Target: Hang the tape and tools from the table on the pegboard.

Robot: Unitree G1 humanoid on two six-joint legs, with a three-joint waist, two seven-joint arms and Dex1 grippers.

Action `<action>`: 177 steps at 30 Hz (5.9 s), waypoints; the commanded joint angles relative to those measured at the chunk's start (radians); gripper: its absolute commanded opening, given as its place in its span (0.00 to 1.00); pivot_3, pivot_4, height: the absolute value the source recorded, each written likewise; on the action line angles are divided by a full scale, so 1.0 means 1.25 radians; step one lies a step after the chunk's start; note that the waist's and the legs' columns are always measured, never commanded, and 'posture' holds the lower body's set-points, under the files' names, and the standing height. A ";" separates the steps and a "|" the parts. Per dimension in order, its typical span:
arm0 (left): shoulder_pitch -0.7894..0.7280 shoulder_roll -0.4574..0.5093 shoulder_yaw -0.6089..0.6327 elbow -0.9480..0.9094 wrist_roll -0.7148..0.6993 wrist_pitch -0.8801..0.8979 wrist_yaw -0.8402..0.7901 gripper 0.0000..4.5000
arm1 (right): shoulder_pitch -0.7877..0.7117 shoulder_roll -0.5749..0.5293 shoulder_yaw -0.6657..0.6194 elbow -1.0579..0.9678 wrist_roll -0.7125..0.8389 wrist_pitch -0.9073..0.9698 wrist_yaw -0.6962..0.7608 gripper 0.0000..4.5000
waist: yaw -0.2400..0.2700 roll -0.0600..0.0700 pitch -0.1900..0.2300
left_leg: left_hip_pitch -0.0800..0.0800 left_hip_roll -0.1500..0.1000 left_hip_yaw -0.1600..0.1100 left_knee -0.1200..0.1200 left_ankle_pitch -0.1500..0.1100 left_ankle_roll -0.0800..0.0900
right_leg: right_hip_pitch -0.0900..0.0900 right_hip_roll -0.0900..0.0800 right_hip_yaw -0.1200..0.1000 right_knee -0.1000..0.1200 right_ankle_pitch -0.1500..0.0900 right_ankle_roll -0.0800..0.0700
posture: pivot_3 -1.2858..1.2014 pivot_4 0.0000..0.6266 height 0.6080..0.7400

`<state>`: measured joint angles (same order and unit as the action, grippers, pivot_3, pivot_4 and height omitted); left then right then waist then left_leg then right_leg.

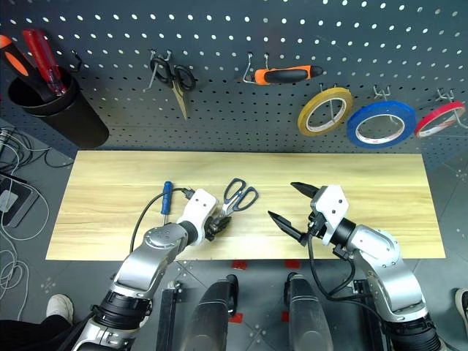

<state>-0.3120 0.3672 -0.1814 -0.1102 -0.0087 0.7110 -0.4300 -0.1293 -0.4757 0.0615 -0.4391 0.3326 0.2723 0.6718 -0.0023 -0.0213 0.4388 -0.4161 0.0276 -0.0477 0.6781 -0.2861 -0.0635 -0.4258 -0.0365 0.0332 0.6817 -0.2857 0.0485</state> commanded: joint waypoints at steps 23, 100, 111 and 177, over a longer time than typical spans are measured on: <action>0.030 0.035 -0.008 -0.028 0.004 -0.043 -0.037 0.13 | 0.011 0.004 -0.010 -0.030 0.009 -0.021 0.002 1.00 | 0.000 0.000 0.000 | 0.000 0.001 0.000 0.000 0.000 0.000 | 0.000 0.000 0.000 0.000 0.000 0.000 | 0.53 0.65 1.00; 0.213 -0.030 0.185 -0.289 0.079 -0.507 0.162 0.13 | 0.057 0.001 -0.104 -0.180 0.111 -0.001 -0.078 1.00 | 0.010 -0.006 -0.149 | 0.001 -0.002 0.002 0.001 0.000 0.001 | 0.004 0.000 -0.002 -0.001 0.000 0.000 | 0.54 0.32 1.00; 0.174 -0.025 0.177 -0.226 0.082 -0.483 0.152 0.13 | 0.064 0.000 -0.110 -0.180 0.110 0.011 -0.093 1.00 | 0.010 -0.006 -0.152 | 0.001 -0.002 0.003 0.002 -0.001 0.001 | 0.004 0.001 -0.002 -0.001 0.000 0.000 | 0.54 0.34 1.00; -0.009 0.028 0.247 0.187 -0.037 -0.059 0.098 0.51 | -0.191 0.013 0.085 -0.040 0.069 0.146 0.017 1.00 | 0.001 -0.003 -0.026 | 0.011 0.000 0.001 0.001 -0.005 0.009 | 0.011 0.001 0.001 0.000 0.000 -0.001 | 0.54 0.74 1.00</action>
<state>-0.3436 0.3928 0.1322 0.1302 -0.0549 0.6388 -0.3013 -0.3665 -0.4620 0.1833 -0.4567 0.4148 0.4638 0.6926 -0.0008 -0.0250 0.4067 -0.4017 0.0274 -0.0461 0.6798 -0.2926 -0.0519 -0.4122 -0.0348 0.0344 0.6818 -0.2863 0.0472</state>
